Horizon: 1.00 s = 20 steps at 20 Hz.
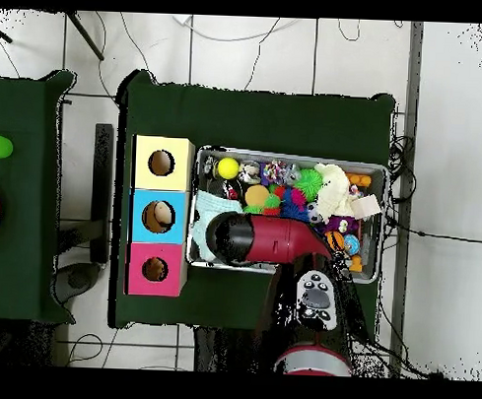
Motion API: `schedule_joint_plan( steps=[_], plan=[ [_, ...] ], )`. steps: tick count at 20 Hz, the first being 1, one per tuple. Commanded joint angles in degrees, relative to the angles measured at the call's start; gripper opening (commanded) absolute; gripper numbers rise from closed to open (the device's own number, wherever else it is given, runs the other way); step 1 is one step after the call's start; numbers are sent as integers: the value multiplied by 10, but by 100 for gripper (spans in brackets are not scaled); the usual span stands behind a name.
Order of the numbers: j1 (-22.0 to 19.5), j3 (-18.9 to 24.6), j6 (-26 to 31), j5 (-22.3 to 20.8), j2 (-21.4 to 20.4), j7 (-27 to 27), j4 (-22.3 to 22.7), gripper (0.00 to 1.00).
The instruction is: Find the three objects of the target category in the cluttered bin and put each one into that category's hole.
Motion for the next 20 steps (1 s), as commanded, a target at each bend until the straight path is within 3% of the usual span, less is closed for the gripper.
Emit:
schedule_joint_plan(
  steps=[1, 7, 11, 20],
  plan=[
    [-32, 96, -19, -52, 59, -67, -69, 100],
    [-61, 115, -78, -93, 99, -61, -89, 100],
    [-103, 147, -117, -125, 122, -78, -94, 100],
    [-247, 262, -72, -192, 158, -200, -124, 100]
  ],
)
